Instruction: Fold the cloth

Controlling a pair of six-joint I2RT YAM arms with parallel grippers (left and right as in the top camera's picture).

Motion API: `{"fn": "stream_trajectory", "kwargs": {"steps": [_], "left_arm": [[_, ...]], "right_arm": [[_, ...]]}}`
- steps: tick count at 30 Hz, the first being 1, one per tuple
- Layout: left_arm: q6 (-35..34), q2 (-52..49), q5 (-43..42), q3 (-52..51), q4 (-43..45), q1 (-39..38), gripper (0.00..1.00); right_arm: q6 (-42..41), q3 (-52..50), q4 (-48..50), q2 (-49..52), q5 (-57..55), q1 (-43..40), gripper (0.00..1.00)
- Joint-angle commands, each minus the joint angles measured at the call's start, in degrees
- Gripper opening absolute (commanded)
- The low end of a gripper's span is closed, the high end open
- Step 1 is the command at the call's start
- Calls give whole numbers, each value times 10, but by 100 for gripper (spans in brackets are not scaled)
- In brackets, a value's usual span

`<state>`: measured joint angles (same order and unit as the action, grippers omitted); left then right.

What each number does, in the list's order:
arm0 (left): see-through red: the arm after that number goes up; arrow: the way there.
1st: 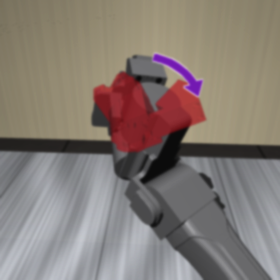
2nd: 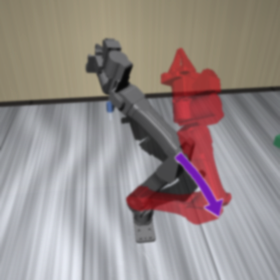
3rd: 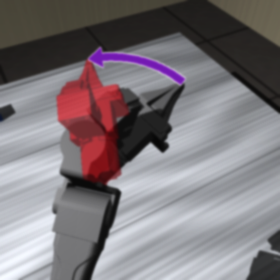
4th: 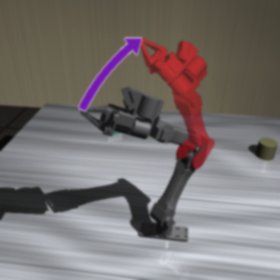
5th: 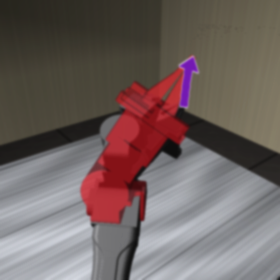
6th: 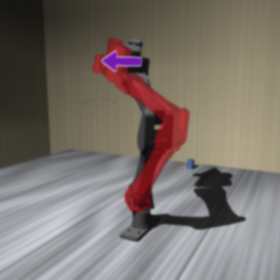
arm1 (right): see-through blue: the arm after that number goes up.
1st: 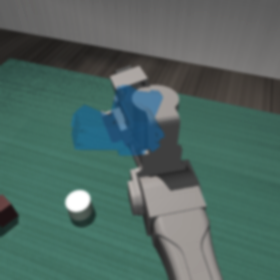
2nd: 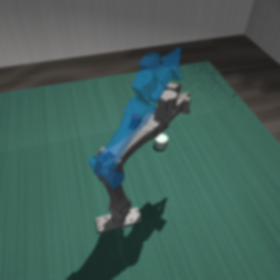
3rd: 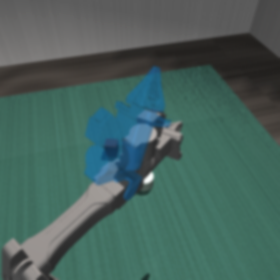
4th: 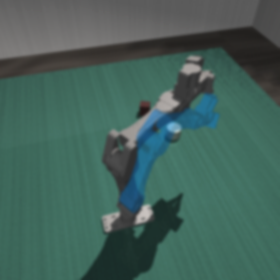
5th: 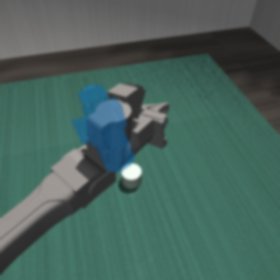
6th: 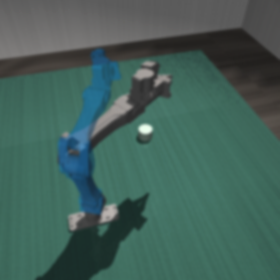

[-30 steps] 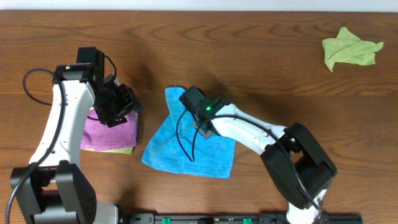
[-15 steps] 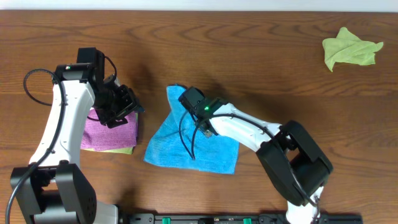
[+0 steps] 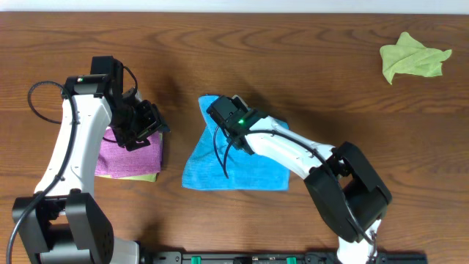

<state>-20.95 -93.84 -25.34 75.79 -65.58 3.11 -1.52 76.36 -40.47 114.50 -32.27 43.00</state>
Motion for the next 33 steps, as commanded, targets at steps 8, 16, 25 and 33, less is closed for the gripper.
{"fn": "stream_trajectory", "kwargs": {"steps": [8,16,25,33], "left_arm": [[9,11,-2,10,-2,2,61],[13,11,-2,10,-2,2,62],[13,11,-2,10,-2,2,62],[13,11,-2,10,-3,2,62]], "right_arm": [[-72,13,-37,0,-54,-23,2],[-83,13,-35,-2,-54,-31,31],[-83,13,-15,-2,-54,-46,21],[-83,13,6,-2,-2,-88,15]]}}
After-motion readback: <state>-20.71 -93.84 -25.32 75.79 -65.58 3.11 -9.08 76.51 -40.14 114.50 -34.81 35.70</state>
